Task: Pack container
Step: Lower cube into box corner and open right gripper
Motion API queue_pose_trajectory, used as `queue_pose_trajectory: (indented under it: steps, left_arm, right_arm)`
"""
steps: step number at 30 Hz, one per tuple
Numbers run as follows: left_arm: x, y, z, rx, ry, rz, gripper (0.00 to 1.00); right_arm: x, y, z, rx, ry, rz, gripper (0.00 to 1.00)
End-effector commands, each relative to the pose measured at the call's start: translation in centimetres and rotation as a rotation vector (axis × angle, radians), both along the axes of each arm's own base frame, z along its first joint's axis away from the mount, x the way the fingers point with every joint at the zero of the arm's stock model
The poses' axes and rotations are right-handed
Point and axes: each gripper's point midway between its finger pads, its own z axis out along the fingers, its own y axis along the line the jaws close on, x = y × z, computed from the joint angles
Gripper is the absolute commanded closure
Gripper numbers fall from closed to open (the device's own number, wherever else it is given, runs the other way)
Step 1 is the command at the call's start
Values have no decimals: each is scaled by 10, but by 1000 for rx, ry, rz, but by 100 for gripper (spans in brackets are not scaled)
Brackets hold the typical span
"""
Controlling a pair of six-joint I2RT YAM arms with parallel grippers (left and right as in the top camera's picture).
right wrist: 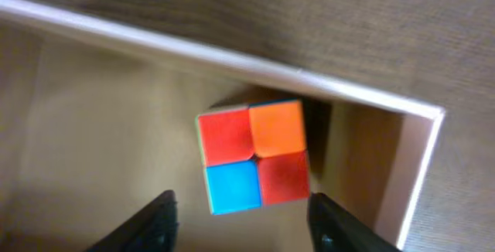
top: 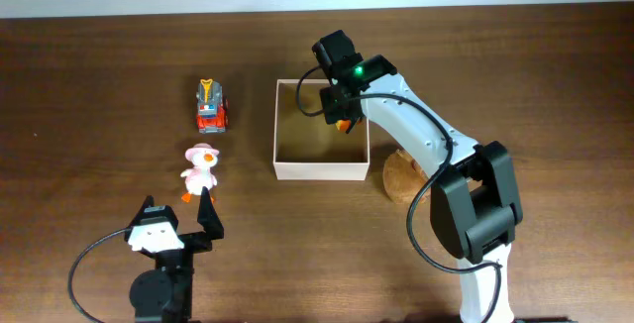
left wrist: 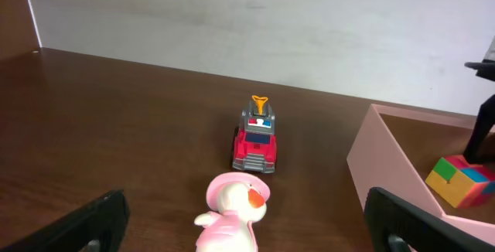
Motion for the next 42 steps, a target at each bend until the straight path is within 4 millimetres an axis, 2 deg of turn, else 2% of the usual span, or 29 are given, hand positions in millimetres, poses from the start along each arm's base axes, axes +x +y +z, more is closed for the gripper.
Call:
queue_pose_trajectory:
  steps: [1,7,11,17,25,29,42]
  left_arm:
    - [0,-1,-1,15,-1,-10,1]
    - [0,-1,-1,15,-1,-10,1]
    - [0,-1,-1,15,-1,-10,1]
    - [0,-1,-1,15,-1,-9,1]
    - [0,-1,-1,15,-1,-10,1]
    - [0,-1,-1,15,-1,-10,1]
    - [0,-1,-1,15,-1,-10,1]
  right_arm:
    - [-4,17,5,50,13,63,52]
    - [-16,41,6,17,3,221,64]
    - [-15,48,5,-6,-15,305,74]
    - [-1,48,-1,-49,-63,350,73]
    - [12,55,-23,-62,-86,390,72]
    - [16,52,-29,-80,-89,405,72]
    - [32,15,-33,-130,-86,326,72]
